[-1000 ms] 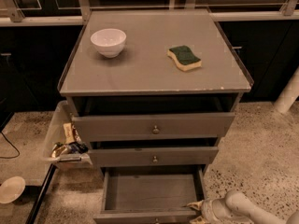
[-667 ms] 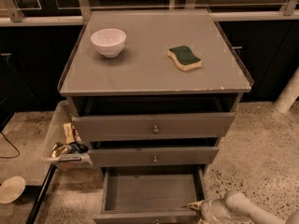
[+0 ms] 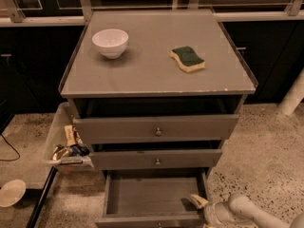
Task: Open bottom drawer
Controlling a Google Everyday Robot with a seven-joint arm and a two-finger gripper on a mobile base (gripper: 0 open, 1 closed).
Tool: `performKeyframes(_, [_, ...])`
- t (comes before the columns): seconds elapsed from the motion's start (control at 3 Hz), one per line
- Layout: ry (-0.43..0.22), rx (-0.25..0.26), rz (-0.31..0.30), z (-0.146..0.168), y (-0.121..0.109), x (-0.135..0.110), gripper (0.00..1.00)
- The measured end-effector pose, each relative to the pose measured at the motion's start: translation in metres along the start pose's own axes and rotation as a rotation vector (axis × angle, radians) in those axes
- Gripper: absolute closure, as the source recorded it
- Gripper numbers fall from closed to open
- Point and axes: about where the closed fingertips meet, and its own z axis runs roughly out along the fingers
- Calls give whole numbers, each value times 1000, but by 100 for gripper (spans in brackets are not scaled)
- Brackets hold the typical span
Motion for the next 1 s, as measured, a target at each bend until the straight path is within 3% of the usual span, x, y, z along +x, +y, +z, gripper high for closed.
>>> performKeyframes(0.33, [6,-6,6,-3,-3,-2,0])
performKeyframes(1.0, [88,12,-30,-58,-30,-22,0])
